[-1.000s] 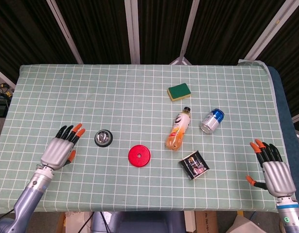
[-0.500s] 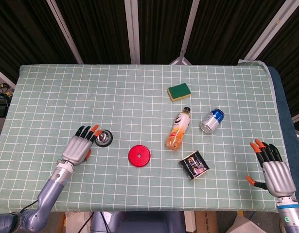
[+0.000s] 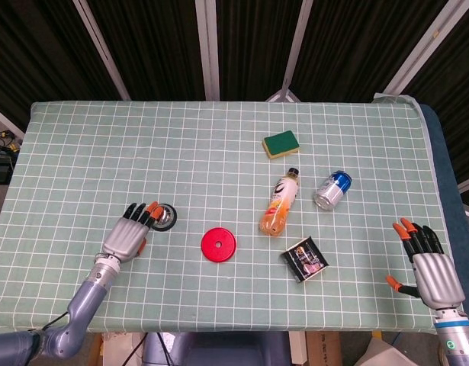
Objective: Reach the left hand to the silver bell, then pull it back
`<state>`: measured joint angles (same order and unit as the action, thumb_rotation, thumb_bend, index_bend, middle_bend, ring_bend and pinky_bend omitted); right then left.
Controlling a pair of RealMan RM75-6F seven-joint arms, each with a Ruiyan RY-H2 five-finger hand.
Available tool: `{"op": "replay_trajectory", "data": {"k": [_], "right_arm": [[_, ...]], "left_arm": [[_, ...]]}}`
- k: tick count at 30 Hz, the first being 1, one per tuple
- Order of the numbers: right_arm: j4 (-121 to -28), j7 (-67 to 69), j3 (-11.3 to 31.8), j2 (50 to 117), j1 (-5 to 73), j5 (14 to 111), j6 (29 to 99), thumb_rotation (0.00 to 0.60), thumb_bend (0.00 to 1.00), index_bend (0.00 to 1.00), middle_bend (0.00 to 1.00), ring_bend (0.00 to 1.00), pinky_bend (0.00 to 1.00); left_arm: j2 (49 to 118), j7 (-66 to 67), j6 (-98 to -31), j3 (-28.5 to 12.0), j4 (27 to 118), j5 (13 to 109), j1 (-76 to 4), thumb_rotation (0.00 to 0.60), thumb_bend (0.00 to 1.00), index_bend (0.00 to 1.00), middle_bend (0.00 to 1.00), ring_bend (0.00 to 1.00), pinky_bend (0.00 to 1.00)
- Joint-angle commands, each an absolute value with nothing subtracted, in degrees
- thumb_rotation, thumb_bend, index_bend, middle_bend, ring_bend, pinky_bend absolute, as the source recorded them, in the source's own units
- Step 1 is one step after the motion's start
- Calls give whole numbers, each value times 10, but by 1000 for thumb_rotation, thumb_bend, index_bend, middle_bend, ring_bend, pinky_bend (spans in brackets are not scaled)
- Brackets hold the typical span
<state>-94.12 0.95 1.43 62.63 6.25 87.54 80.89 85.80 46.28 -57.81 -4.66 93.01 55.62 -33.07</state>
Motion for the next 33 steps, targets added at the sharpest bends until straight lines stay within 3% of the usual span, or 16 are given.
{"op": "replay_trajectory", "data": {"k": [1, 5, 8, 10, 14, 22, 26, 33], "right_arm": [[-941, 10, 14, 626, 62, 876, 810, 600, 221, 0, 0, 0, 0], [-941, 10, 14, 626, 62, 876, 810, 600, 220, 0, 0, 0, 0], [-940, 10, 15, 626, 62, 877, 812, 600, 220, 0, 0, 0, 0], [-938, 9, 15, 626, 62, 879, 814, 600, 220, 0, 0, 0, 0], [-936, 12, 15, 626, 61, 881, 816, 600, 220, 0, 0, 0, 0], [-931, 3, 13, 629, 61, 889, 820, 600, 220, 0, 0, 0, 0], [-931, -5, 12, 632, 60, 891, 823, 600, 220, 0, 0, 0, 0], [-930, -10, 12, 635, 60, 890, 822, 600, 219, 0, 0, 0, 0]], "left_arm": [[857, 446, -590, -55, 933, 571, -334, 600, 676, 0, 0, 0, 0], [848, 419, -608, -76, 956, 601, -340, 600, 663, 0, 0, 0, 0], [835, 405, -622, -90, 983, 622, -344, 600, 504, 0, 0, 0, 0], [823, 399, -635, -97, 1002, 631, -343, 600, 341, 0, 0, 0, 0], [778, 391, -680, -86, 1062, 663, -316, 600, 200, 0, 0, 0, 0], [679, 317, -801, 5, 1117, 757, -197, 600, 156, 0, 0, 0, 0], [650, 244, -851, 50, 1073, 820, -145, 600, 131, 0, 0, 0, 0], [646, 168, -915, 74, 992, 873, -91, 600, 131, 0, 0, 0, 0]]}}
